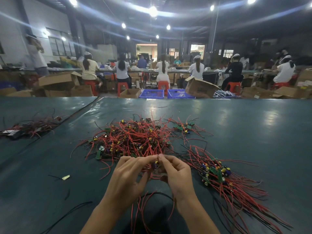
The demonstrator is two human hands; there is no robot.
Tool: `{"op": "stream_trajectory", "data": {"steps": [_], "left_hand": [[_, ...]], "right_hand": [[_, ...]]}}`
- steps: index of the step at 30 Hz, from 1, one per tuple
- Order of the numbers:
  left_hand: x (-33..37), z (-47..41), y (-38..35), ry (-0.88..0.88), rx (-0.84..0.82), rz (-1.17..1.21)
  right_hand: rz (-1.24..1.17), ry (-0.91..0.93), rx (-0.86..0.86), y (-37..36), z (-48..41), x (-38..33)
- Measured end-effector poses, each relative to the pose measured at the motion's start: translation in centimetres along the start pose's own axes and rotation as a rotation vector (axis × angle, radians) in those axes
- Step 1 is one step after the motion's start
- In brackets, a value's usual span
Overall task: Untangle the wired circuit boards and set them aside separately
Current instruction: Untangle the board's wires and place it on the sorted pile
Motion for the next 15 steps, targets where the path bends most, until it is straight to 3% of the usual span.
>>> {"op": "stream_trajectory", "data": {"steps": [5,9,15], "left_hand": [[-0.7,0.3,-0.2,0.075,-0.060,-0.003],[-1.1,0.5,-0.1,0.144,-0.072,0.014],[-1.2,0.6,-0.3,0.120,-0.071,-0.024]], "right_hand": [[0.094,-0.047,-0.046,-0.1,0.1,0.2],[0.215,0.022,-0.048,-0.2,0.2,0.1],[0.290,0.052,-0.052,-0.4,0.3,0.2]]}}
Point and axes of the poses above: each hand's wrist, its own z-axis away from the middle knuckle, its own y-axis out of the back of the hand, x = y × z, the point moved 6 cm from there along -z, towards the middle knuckle, and after that the axes turned 11 degrees about -y, right-handed, at the moved point
